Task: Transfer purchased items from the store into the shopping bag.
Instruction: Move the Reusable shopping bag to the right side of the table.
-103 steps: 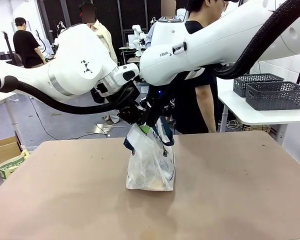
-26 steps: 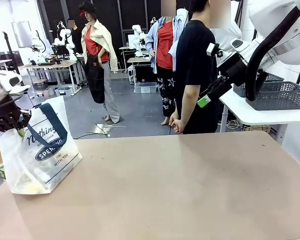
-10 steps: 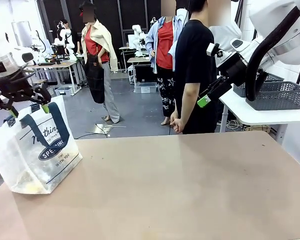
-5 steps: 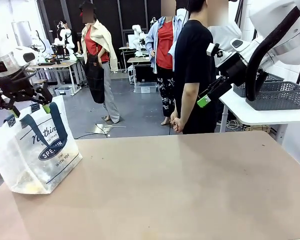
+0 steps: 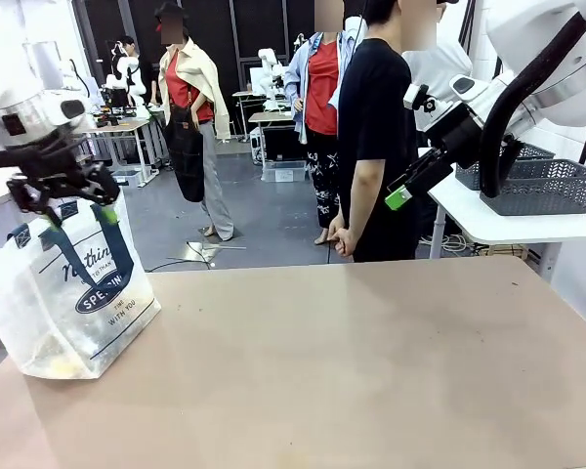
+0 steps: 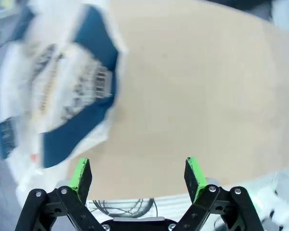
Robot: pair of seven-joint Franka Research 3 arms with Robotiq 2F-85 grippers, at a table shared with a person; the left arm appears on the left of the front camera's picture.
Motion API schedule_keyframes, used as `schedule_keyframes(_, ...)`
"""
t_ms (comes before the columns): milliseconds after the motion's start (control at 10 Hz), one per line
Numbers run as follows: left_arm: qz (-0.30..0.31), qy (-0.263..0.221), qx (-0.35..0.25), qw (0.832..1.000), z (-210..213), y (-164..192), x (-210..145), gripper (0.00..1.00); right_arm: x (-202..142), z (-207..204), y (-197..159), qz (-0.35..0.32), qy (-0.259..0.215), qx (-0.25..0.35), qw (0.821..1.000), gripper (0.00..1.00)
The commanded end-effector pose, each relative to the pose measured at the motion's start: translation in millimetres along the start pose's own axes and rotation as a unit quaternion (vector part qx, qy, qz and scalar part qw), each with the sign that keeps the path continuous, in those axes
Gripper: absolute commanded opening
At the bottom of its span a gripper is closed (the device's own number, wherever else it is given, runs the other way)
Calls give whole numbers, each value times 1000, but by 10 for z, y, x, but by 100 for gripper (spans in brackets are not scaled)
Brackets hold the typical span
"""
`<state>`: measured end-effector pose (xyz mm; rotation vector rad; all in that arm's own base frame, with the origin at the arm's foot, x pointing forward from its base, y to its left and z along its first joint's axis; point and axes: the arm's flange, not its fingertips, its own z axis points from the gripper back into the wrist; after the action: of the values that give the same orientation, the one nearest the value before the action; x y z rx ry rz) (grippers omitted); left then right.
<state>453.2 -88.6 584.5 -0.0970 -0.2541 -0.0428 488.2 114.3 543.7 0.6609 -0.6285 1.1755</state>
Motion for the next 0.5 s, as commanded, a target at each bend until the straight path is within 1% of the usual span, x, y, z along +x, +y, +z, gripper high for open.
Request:
schedule_keyframes(0, -113, 72, -124, 983, -21, -34, 213, 100, -29, -22, 29, -1, -4, 3, 1000, 100)
schedule_keyframes(100, -163, 55, -146, 974, -20, -94, 251, 100, -29, -22, 29, -1, -4, 3, 1000, 100)
schedule_keyframes(200, -211, 37, -176, 961, -47, -155, 279, 100, -29, -22, 29, -1, -4, 3, 1000, 100)
schedule_keyframes(300, -261, 9, -201, 944, -70, -205, 276, 100, -29, -22, 29, -1, -4, 3, 1000, 100)
schedule_keyframes(400, -309, -19, -236, 921, -63, -247, 251, 100, -29, -22, 29, -1, -4, 3, 1000, 100)
